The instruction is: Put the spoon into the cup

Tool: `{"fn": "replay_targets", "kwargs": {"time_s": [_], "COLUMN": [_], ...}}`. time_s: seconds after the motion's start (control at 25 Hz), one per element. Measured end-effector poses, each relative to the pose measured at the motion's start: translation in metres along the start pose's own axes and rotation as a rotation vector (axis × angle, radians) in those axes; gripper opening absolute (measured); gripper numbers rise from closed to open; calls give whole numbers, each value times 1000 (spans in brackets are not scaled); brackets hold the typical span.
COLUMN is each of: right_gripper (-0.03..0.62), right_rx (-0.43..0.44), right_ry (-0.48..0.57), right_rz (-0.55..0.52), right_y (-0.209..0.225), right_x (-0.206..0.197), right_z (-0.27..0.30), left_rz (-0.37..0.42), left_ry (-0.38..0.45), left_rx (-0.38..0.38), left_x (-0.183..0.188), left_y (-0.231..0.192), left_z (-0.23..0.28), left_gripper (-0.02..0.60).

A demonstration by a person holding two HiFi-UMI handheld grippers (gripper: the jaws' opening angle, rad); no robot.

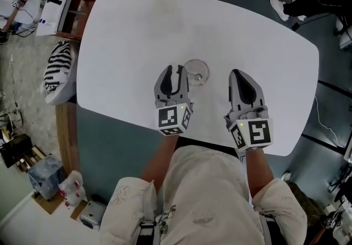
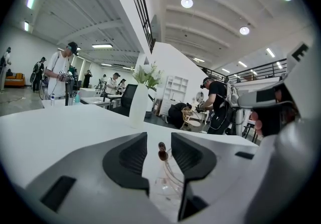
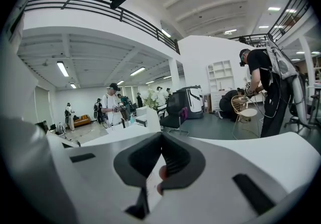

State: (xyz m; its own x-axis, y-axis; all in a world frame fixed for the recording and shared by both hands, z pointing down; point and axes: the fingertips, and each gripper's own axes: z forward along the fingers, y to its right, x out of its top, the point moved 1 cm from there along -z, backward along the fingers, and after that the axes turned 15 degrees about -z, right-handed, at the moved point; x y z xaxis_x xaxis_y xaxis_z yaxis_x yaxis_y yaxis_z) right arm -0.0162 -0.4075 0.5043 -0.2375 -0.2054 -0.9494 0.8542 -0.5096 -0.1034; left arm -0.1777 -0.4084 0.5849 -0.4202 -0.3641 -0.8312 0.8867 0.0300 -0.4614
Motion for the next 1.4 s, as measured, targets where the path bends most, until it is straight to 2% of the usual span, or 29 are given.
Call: {"fn": "replay_targets", "kwargs": {"time_s": [0.32, 0.68, 1.12, 1.24, 1.4], "right_gripper": [-12, -12, -12, -12, -12], "right_rx": [-17, -42, -56, -66, -78], "right_ry": [79, 156, 241, 259, 280], "right_rz": [1, -13, -44, -54, -71], "right_y": [9, 26, 33, 34, 34], "right_x": [24, 46, 65, 68, 70], "right_z": [-36, -102, -158, -168, -178], "left_rz": [36, 75, 253, 312, 349], "left_ry": [51, 144, 202, 227, 272], "left_rx": [26, 51, 53, 40, 11], "left_x": [25, 44, 65, 74, 87], "left_y": [21, 58, 104, 118, 136], "left_z": [-35, -101, -179, -192, -205], "left_gripper": [137, 137, 135, 135, 137]}}
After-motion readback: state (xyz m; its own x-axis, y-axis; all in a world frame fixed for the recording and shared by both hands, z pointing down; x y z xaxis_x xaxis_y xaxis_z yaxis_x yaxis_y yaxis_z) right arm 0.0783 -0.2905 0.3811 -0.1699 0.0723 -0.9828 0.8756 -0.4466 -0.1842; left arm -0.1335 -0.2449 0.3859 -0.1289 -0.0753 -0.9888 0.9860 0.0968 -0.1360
